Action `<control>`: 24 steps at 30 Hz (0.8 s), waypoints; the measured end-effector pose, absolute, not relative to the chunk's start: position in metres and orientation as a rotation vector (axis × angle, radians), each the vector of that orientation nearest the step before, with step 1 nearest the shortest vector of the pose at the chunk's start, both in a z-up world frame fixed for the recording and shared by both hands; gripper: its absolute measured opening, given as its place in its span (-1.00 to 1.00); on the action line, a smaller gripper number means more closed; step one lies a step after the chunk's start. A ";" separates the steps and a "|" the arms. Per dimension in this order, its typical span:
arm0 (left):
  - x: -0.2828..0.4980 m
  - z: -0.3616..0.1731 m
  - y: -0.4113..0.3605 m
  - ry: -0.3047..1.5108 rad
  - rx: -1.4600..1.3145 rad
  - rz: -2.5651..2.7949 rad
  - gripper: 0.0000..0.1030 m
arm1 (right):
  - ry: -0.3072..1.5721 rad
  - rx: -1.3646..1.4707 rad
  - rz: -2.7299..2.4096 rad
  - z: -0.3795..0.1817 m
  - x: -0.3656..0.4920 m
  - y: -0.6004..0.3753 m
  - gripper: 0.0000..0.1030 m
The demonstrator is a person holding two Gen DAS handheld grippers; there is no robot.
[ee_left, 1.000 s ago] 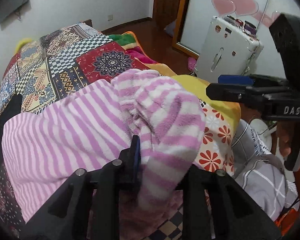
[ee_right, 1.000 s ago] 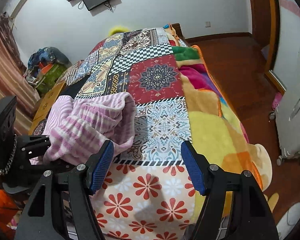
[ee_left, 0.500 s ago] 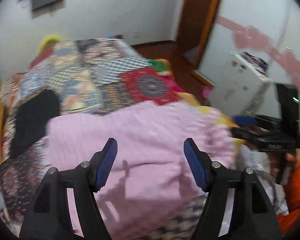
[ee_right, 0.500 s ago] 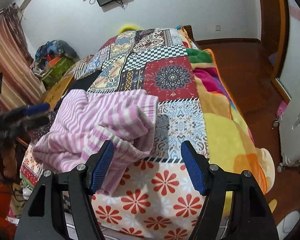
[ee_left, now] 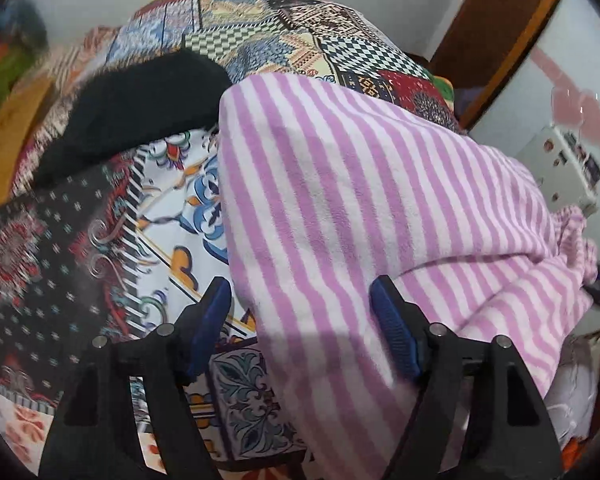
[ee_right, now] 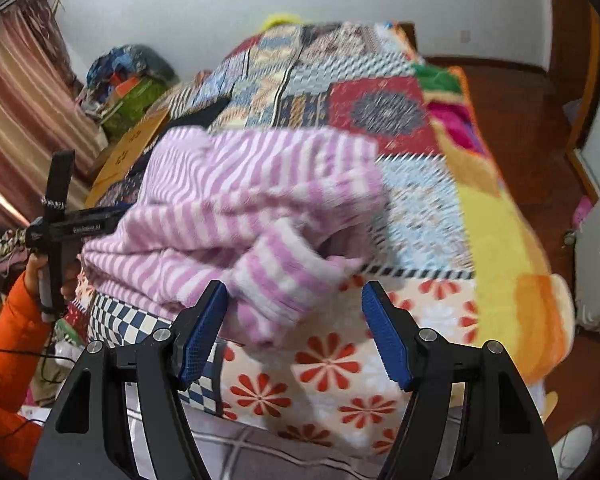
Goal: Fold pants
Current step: 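Lay the held cuff over the pants bundle and open the left gripper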
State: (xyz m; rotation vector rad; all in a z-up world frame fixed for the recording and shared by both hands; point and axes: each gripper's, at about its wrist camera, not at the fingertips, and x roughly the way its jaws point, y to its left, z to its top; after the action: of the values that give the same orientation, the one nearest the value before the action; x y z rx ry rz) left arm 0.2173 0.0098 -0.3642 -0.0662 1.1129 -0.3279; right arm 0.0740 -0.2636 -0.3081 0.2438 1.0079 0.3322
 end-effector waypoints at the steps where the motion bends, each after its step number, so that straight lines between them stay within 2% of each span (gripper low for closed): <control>1: 0.217 -0.365 0.010 1.115 -0.078 -0.329 0.42 | 1.031 0.238 0.340 -0.315 0.078 -0.258 0.29; 5: 0.207 -0.359 0.000 1.081 -0.003 -0.339 0.42 | 1.082 0.190 0.358 -0.337 0.094 -0.238 0.31; 9: 0.200 -0.353 -0.010 1.087 0.005 -0.366 0.18 | 1.062 0.166 0.375 -0.339 0.110 -0.238 0.41; 16: 0.184 -0.343 -0.035 1.097 0.030 -0.384 0.18 | 1.044 0.090 0.380 -0.347 0.152 -0.244 0.42; 24: 0.186 -0.340 -0.076 1.086 -0.005 -0.366 0.18 | 1.057 -0.003 0.332 -0.365 0.242 -0.257 0.42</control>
State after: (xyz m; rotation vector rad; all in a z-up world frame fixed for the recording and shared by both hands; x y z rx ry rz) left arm 0.1864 -0.0761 -0.3404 -0.0050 1.0858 -0.3659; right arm 0.2424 -0.2566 -0.3654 -0.0026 1.0574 0.3321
